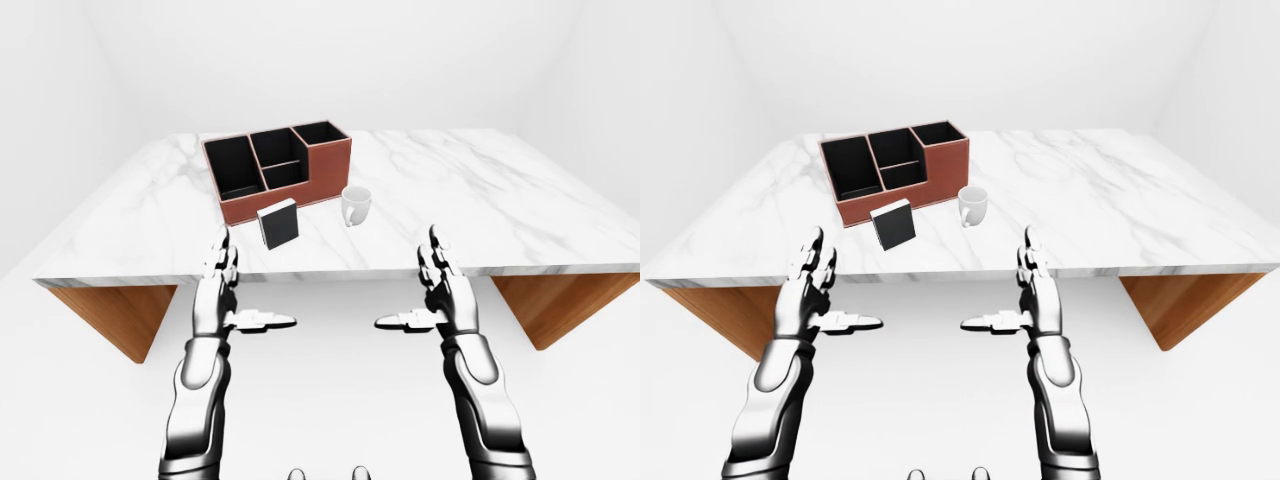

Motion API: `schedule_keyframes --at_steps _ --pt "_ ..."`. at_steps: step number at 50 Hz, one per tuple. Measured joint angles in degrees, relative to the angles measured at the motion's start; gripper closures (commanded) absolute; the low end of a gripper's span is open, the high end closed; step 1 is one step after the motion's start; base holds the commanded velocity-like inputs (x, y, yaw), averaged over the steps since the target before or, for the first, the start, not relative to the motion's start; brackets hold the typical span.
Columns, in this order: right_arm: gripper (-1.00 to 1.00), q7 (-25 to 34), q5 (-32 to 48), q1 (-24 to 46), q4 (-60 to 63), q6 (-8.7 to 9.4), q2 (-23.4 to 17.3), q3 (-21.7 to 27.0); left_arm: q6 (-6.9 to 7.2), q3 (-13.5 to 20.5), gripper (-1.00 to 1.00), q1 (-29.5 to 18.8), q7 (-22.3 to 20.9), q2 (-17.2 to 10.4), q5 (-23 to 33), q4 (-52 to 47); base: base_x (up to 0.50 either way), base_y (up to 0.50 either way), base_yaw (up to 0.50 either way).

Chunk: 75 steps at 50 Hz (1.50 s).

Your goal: Pick up the book and place it in the front compartment of the caddy.

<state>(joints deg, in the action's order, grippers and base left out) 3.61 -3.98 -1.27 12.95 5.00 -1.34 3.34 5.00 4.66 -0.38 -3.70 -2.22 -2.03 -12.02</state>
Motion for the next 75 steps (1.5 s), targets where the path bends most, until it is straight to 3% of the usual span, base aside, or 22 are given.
schedule_keyframes --at_steps 29,45,75 --pt "-1.00 0.00 -2.84 0.11 8.30 0.00 -0.30 1.79 0.00 4.80 -1.00 -3.16 -0.41 -2.42 -2.71 -7.28 0.24 0.46 0.00" --pt "-1.00 0.40 -2.34 -0.51 12.48 0.00 -0.37 1.85 0.00 8.32 -1.00 -5.66 0.14 -4.70 -5.20 -9.92 0.03 0.01 0.00" --pt "-1.00 1.52 -0.53 -1.75 15.76 0.00 -0.14 1.09 0.00 9.67 -1.00 -6.59 0.21 -5.62 -6.25 -11.21 0.49 0.00 0.00"
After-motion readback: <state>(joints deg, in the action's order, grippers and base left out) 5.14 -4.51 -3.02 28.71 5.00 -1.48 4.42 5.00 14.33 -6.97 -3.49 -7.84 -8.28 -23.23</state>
